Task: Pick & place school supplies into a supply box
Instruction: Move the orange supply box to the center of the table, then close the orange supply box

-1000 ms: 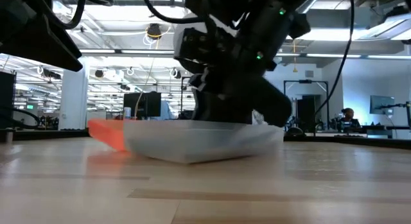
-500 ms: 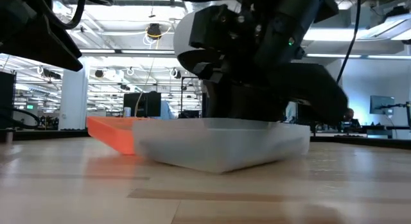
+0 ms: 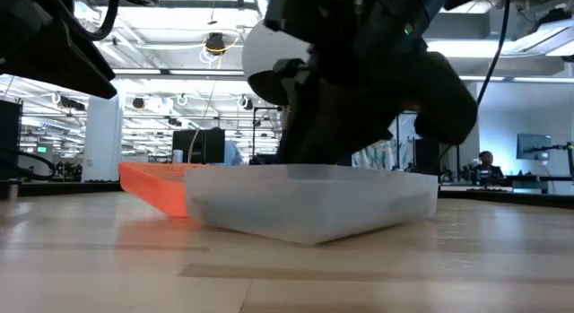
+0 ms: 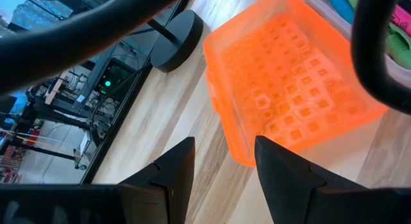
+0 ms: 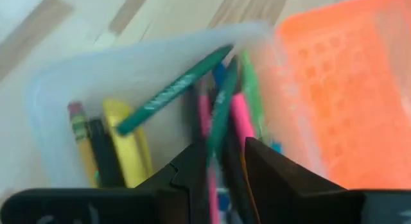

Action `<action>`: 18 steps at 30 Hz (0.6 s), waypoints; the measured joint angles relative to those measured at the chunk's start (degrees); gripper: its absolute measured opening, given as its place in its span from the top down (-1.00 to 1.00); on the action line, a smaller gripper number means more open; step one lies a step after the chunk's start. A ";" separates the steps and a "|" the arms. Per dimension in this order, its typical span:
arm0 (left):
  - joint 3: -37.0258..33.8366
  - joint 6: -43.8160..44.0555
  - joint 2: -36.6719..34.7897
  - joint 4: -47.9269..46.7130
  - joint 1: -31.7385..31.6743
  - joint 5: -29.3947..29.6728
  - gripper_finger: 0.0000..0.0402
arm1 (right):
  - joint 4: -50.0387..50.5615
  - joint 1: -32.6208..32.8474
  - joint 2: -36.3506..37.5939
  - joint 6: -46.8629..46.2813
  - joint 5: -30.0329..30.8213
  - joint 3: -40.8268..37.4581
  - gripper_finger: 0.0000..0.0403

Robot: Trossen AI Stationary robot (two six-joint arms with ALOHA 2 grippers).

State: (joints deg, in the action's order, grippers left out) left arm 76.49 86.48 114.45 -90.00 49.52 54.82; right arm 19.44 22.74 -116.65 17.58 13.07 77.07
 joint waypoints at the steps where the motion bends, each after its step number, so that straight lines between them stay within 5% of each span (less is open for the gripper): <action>1: 0.00 0.00 0.00 -0.01 0.00 -0.02 0.22 | 0.13 0.00 0.45 -0.02 0.14 0.05 0.50; 13: -0.76 -0.05 0.00 0.02 0.13 1.34 0.22 | 7.88 1.34 3.56 -8.03 0.80 -0.26 0.50; 18: -4.13 -0.86 0.00 1.63 1.39 4.55 0.22 | 6.43 3.62 8.11 -14.16 6.33 -7.16 0.50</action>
State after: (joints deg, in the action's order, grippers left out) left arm 72.36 85.62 114.45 -88.37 50.91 59.37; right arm 25.87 26.36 -108.55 3.42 19.41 69.91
